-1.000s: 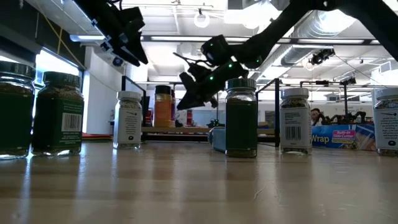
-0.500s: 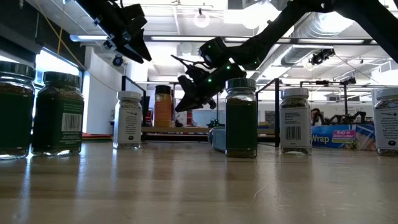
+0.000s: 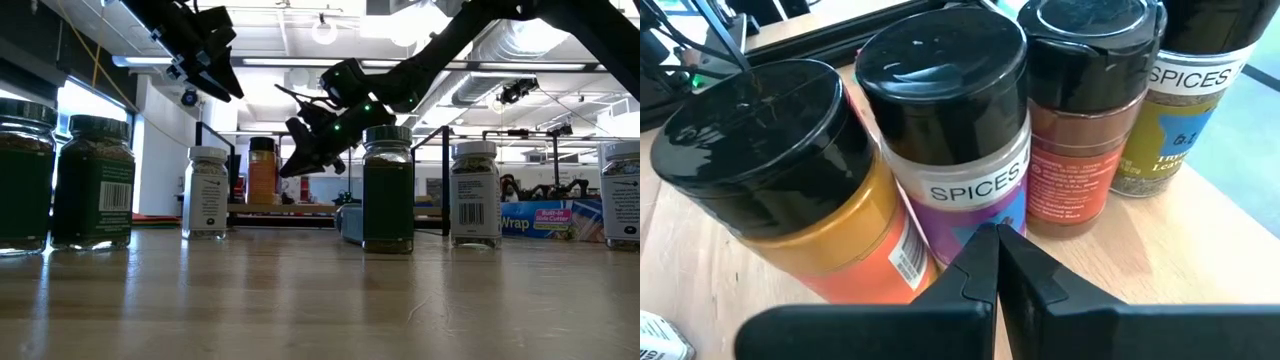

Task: Shelf spices
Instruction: Adjust the black seasoning bottles on the shelf

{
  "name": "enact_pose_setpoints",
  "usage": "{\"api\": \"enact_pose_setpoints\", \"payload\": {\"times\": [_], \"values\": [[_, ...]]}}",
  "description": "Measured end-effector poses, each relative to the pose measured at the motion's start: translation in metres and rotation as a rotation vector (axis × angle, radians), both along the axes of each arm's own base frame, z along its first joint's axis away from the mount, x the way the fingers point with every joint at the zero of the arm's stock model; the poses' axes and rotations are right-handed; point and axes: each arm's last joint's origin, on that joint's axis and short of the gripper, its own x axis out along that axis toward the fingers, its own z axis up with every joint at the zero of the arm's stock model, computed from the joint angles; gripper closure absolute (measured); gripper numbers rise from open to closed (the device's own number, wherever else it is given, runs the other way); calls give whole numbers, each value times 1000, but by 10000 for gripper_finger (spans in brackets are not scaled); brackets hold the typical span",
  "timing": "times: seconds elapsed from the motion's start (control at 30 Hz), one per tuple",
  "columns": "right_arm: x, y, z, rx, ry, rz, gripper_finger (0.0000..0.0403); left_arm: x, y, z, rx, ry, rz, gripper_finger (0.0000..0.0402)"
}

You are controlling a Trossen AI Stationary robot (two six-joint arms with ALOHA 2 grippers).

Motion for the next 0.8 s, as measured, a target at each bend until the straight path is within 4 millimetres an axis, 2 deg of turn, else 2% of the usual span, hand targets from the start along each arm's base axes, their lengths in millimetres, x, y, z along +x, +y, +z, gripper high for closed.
{"api": "enact_pose_setpoints", "payload": {"times": [0.6, 0.8], "values": [[1, 0, 4, -45, -12, -13, 402, 1, -2, 0, -30, -9, -42, 191], [-5, 13, 29, -82, 13, -3, 402, 4, -13, -2, -45, 9, -128, 191]]}}
